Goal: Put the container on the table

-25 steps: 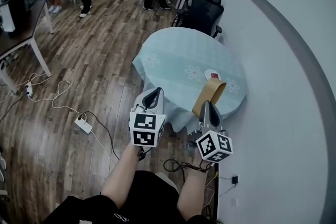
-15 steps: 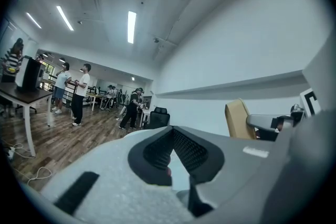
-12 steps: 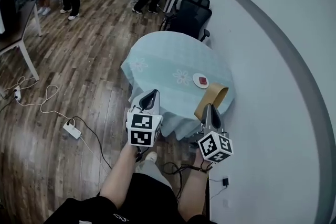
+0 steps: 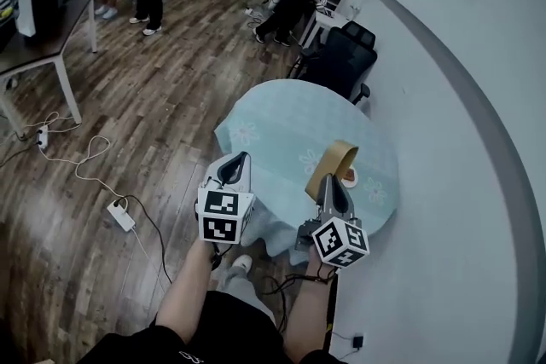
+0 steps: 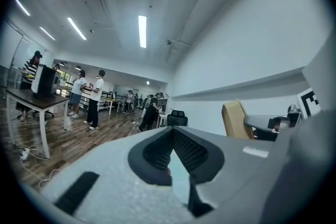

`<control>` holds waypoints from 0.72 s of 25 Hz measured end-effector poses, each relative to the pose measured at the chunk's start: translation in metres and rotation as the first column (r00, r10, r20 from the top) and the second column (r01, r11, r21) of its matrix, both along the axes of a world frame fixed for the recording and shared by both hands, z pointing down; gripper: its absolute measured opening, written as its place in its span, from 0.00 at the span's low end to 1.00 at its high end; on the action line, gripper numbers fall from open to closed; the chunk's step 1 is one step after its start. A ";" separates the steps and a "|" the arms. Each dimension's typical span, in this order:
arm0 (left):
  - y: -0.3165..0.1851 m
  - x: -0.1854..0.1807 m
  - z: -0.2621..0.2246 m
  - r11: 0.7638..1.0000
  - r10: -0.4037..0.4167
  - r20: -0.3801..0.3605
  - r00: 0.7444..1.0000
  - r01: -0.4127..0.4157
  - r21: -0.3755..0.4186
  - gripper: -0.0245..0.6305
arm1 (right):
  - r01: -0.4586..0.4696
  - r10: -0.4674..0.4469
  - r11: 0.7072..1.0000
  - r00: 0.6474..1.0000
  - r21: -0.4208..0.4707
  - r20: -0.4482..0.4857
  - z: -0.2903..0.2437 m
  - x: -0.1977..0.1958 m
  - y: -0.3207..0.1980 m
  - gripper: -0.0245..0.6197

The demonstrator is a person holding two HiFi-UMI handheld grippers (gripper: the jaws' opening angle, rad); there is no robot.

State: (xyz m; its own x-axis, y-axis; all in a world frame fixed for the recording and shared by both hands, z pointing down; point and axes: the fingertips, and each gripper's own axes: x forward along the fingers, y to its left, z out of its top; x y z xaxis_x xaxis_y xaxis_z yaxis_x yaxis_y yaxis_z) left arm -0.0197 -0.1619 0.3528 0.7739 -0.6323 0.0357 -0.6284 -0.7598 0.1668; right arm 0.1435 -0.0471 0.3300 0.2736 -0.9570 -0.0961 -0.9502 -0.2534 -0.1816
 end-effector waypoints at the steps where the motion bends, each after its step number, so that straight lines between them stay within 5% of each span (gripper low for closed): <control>1: -0.011 0.006 0.003 1.000 -0.013 0.008 1.000 0.013 0.000 0.04 | 0.015 -0.015 1.000 1.000 0.005 0.006 0.003 0.007 -0.013 0.08; 6: -0.040 0.072 0.039 0.999 0.004 0.081 0.997 -0.001 -0.038 0.04 | -0.013 0.014 1.000 0.995 -0.012 0.094 0.038 0.084 -0.047 0.08; 13: -0.089 0.213 0.097 0.989 0.088 0.242 0.966 -0.055 -0.139 0.04 | -0.113 0.129 0.991 0.962 -0.076 0.242 0.092 0.237 -0.091 0.08; 18: -0.103 0.292 0.118 0.985 0.125 0.296 0.947 -0.082 -0.154 0.04 | -0.135 0.156 0.986 0.952 -0.098 0.265 0.112 0.313 -0.109 0.08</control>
State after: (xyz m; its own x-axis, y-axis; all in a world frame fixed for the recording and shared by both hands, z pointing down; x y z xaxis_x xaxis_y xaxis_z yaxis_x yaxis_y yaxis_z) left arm 0.2723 -0.2647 0.4704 0.7735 -0.5216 0.3600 -0.5848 -0.8064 0.0881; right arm 0.4561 -0.1560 0.4424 0.4159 -0.9064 0.0738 -0.8197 -0.4088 -0.4011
